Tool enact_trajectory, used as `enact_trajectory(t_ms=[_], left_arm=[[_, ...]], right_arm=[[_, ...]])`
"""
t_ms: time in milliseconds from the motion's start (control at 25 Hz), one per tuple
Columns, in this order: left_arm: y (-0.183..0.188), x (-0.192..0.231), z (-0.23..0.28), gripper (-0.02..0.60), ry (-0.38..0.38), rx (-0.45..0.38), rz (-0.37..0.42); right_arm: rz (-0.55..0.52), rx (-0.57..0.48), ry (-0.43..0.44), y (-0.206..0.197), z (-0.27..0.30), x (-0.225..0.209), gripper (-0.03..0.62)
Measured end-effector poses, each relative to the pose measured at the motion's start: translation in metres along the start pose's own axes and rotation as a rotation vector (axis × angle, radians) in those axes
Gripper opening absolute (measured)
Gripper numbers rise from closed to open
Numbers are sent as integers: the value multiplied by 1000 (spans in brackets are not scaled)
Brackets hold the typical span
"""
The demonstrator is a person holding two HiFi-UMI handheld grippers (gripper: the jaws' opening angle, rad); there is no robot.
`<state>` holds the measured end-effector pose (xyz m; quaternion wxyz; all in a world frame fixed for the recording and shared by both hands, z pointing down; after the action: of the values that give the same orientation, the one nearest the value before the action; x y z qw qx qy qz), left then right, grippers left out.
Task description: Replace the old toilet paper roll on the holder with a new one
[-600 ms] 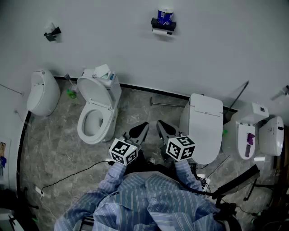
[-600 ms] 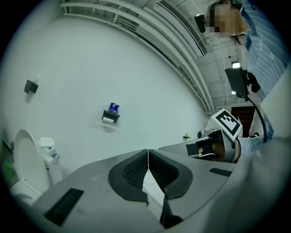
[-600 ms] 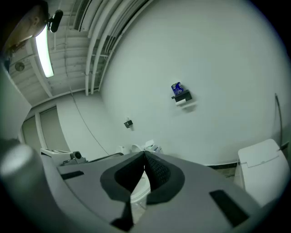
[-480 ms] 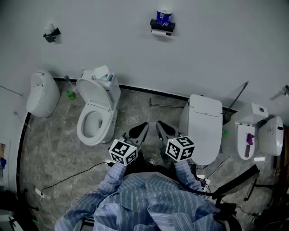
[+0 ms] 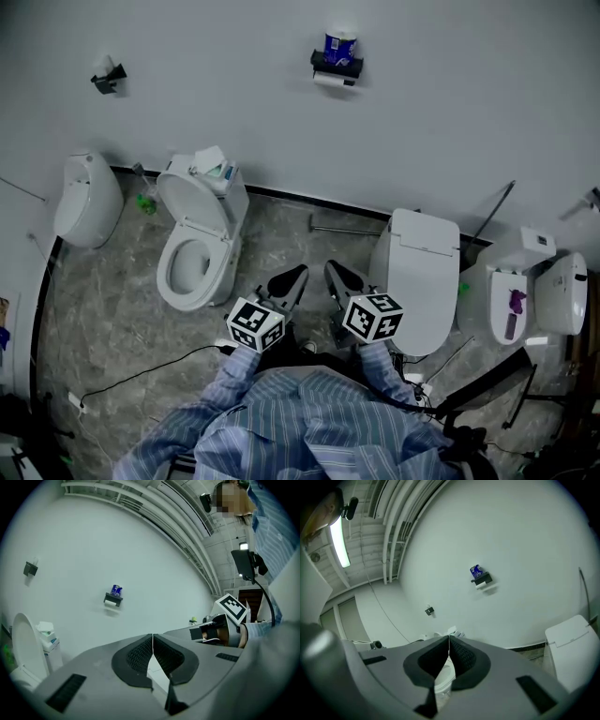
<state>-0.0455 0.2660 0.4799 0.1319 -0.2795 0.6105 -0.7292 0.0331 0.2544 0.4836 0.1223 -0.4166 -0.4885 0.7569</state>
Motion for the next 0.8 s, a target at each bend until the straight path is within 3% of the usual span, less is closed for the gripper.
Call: enact_trajectory(t_ms=[800], left_arm=[[23,54,76,6,-33,34,-31]], right_arm=[[37,36,-17,36,59,-49,8]])
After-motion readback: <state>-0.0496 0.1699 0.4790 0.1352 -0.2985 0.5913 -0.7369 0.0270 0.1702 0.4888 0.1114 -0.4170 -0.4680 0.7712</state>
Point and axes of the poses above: the fingertips, and each gripper's own axes: z forward along the fingers, x to its left, y out of its top, the point moved 2 cm from there along -z, backward along the fingers, and after that the axes turned 13 degrees about y, right-handed, at the moved point
